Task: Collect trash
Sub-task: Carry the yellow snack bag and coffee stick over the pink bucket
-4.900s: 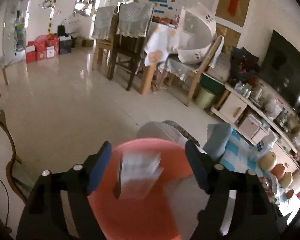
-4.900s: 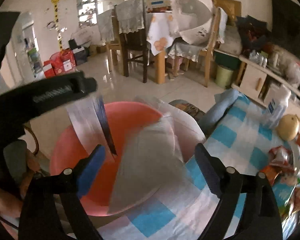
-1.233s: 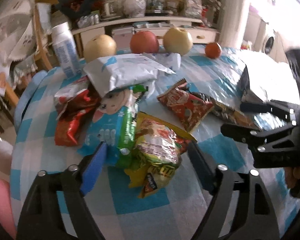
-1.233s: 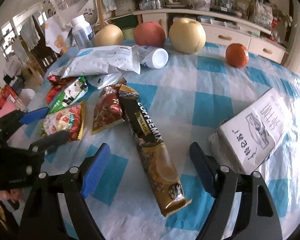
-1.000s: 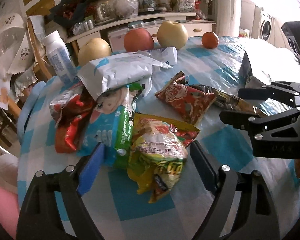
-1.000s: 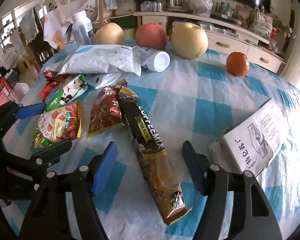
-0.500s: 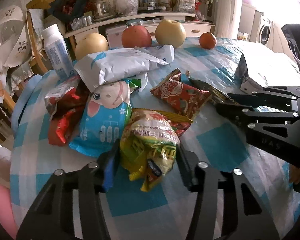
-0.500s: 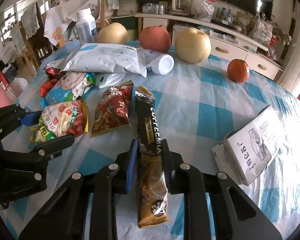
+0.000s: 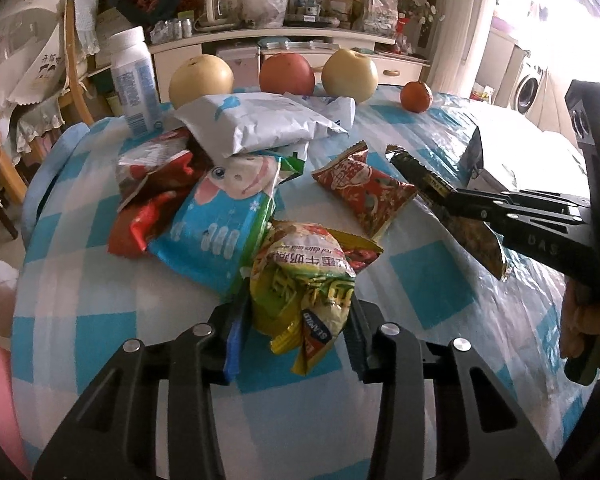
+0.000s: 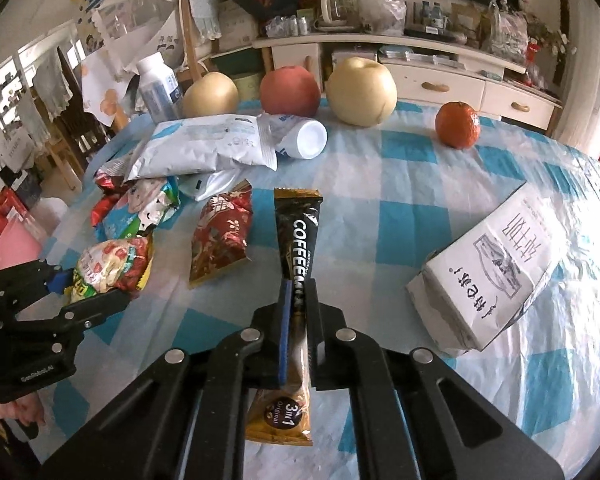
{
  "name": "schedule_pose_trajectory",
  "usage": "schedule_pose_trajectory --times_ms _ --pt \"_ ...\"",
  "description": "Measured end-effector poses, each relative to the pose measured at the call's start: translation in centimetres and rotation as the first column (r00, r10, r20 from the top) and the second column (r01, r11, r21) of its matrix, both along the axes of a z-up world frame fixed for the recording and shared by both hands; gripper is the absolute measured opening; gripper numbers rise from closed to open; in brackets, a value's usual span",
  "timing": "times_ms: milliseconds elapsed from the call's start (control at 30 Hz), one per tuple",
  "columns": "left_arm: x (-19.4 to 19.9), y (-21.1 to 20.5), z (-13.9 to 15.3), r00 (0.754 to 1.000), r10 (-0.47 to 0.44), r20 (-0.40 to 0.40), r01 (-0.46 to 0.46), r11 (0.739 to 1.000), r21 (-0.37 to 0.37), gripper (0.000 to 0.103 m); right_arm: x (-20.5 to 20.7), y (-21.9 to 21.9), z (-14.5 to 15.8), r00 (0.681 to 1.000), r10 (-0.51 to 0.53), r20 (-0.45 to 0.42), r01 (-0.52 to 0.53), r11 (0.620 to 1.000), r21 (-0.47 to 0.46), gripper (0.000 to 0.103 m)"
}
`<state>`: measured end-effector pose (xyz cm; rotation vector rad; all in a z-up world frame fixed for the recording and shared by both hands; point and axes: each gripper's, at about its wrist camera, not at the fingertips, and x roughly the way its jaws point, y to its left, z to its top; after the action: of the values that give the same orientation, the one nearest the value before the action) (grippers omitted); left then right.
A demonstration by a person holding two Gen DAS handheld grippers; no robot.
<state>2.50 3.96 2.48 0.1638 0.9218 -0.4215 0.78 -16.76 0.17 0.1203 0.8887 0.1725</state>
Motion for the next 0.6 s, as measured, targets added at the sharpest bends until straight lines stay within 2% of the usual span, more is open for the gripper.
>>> schedule_pose_trajectory --times_ms 367,600 --pt "-2.0 2.9 2.3 0.999 0.011 0.044 -0.009 0.998 -0.056 0.042 -1.5 0.0 1.4 0.999 -0.022 0.049 0.017 0.995 0.097 0.007" --pt "-2.7 4.7 3.6 0.997 0.037 0.073 -0.030 0.995 -0.098 0.042 -2.2 1.2 2.3 0.997 0.003 0.071 -0.013 0.989 0.144 0.007"
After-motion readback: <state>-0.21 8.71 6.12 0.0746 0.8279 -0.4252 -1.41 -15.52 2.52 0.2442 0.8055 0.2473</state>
